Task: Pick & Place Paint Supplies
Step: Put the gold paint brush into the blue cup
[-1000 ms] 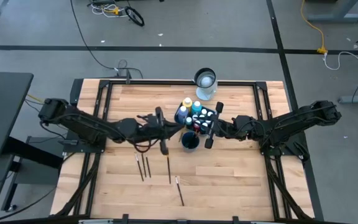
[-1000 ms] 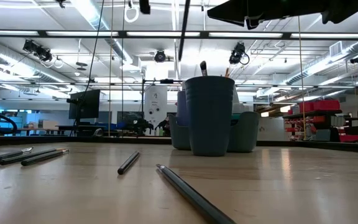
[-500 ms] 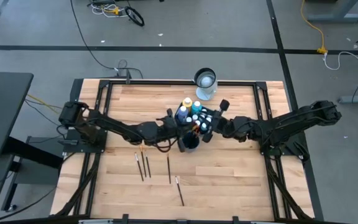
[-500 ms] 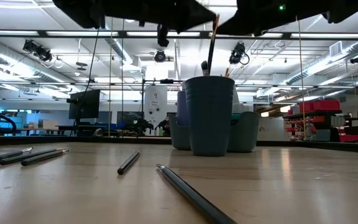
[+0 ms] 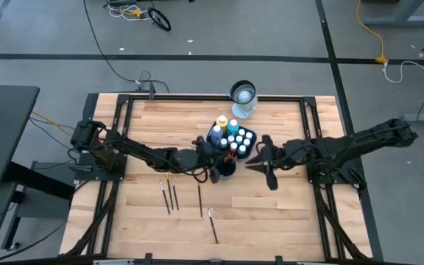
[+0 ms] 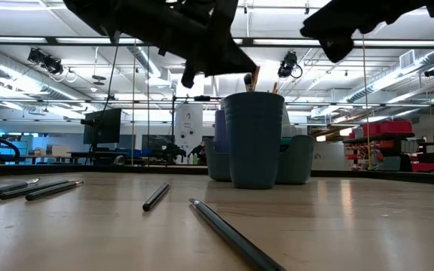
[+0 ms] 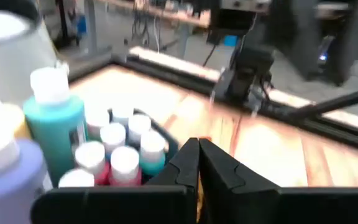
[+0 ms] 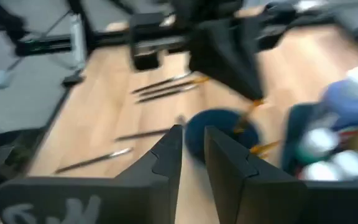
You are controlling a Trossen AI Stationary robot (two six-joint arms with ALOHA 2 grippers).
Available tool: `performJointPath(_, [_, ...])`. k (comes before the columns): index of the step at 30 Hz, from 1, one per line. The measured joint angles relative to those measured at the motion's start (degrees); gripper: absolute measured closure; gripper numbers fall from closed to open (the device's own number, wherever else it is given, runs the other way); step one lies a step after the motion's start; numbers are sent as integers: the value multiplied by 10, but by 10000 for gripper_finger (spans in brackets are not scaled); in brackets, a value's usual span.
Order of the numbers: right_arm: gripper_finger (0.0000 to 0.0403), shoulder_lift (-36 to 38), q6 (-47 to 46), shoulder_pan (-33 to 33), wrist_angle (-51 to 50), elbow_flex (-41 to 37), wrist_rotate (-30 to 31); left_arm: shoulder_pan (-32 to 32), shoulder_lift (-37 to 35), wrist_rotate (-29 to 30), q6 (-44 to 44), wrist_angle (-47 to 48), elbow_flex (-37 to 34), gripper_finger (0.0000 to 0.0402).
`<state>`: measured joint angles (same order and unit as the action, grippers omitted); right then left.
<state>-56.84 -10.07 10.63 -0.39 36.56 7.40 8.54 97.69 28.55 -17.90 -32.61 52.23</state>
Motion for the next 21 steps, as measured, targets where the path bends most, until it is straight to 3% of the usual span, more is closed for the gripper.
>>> performJointPath(3, [331, -8, -1, 0, -9, 0, -21, 0, 0, -11, -22, 15, 0, 387])
performJointPath(8, [331, -34, 16, -1, -9, 0, 12, 0, -2, -41, -19, 19, 0, 379])
performJointPath(14, [331, -51, 18, -1, -10, 0, 1, 0, -18, -84, -18, 41, 1, 346])
performJointPath(19, [331, -52, 18, -1, -10, 0, 1, 0, -70, -89, -43, 167, 27, 311])
performJointPath(21, [331, -52, 18, -1, -7, 0, 1, 0, -100, -88, -78, 260, 41, 299])
